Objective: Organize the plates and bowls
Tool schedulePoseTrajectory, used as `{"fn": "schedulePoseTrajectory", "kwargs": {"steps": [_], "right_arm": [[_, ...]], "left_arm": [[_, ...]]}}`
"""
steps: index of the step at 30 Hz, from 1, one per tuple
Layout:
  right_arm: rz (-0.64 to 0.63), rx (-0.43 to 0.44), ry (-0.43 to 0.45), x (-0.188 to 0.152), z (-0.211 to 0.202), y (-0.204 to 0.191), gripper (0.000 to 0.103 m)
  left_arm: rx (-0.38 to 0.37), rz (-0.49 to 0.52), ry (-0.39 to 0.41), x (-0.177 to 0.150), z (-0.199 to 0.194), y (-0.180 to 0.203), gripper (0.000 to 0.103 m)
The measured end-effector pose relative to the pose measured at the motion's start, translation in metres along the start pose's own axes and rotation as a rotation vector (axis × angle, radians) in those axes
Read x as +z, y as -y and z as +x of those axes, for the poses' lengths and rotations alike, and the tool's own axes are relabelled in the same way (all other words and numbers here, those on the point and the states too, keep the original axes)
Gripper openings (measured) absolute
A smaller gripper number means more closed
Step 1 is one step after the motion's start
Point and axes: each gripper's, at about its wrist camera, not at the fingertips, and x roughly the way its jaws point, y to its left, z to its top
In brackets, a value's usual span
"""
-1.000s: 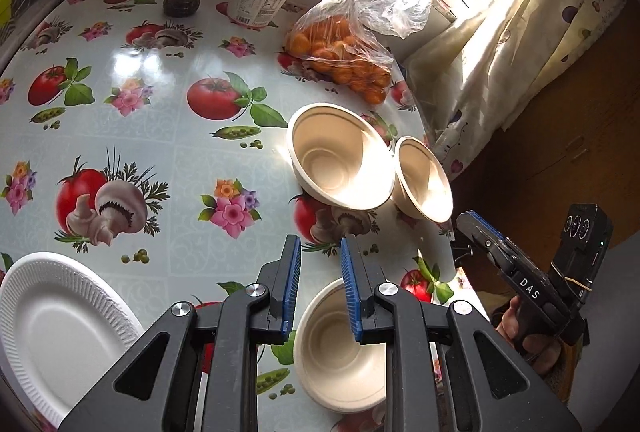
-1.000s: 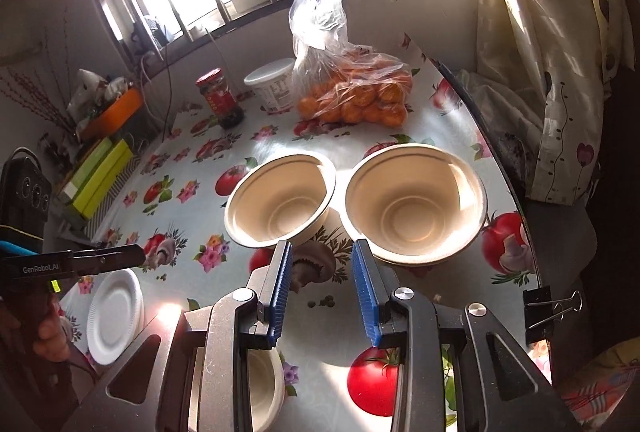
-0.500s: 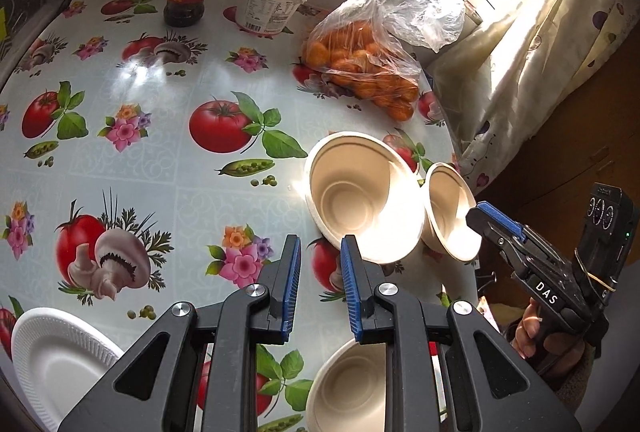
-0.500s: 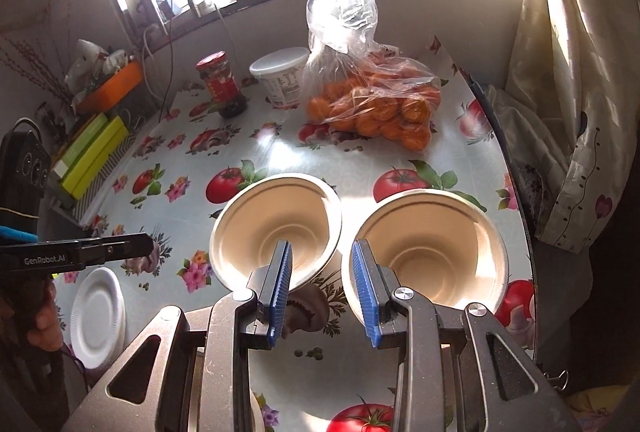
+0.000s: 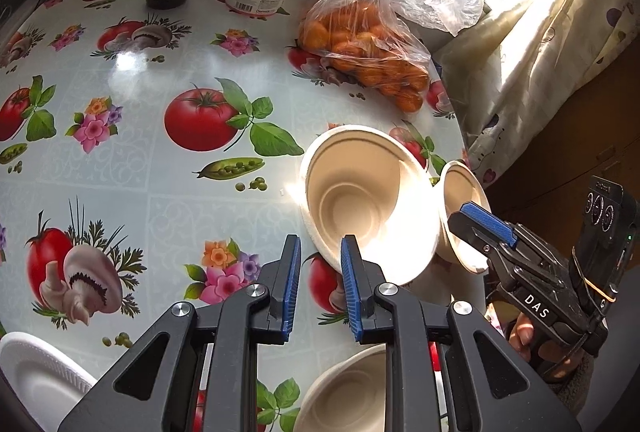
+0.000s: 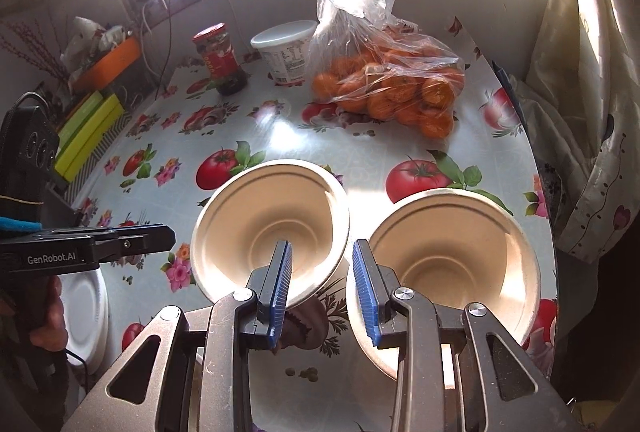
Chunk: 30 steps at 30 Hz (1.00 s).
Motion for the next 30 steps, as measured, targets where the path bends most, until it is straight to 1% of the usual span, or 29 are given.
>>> {"fn": "schedulePoseTrajectory", "kwargs": {"steps": [7,12,14,16,18,20,23,25,27,30], "right_arm": [[0.058,-0.027,0.029,-0.01,-0.014,0.024,0.031],[0.131,-0.101,0.054,-0.017,-0.028,0.055,0.031],[0.152,-0.143,0.067,-0.019,-0.034,0.066,0.031],[0.181,-0.185,0.079,-0.021,-0.039,0.079,0.033],[0.216,-0.201,0.08,-0.023,-0.041,0.09,0.038],[0.245,-0.213,0.08,-0.026,-0.041,0.099,0.038],[0.273,-0.21,0.071,-0.033,-0.039,0.105,0.038],[0.274,-0.196,0.087,-0.035,-0.041,0.102,0.038],[0.258,-0.142,0.094,-0.034,-0.043,0.091,0.038],[0.199,-0.028,0.085,-0.025,-0.04,0.065,0.038]], "left_arm": [[-0.005,0.005,-0.009,0.0,0.001,0.002,0.021],[0.011,0.0,-0.012,0.002,0.005,0.0,0.021],[0.032,0.004,-0.003,0.003,0.005,-0.002,0.021],[0.058,0.011,0.01,0.006,0.006,-0.004,0.021],[0.062,0.004,0.002,0.008,0.01,-0.009,0.021],[0.066,-0.006,-0.01,0.007,0.015,-0.012,0.021],[0.046,-0.012,-0.027,0.004,0.021,-0.014,0.021],[0.035,-0.011,-0.033,0.002,0.024,-0.013,0.021],[0.05,-0.01,-0.032,0.002,0.025,-0.013,0.021],[0.037,-0.022,-0.021,0.002,0.024,-0.013,0.021]]}}
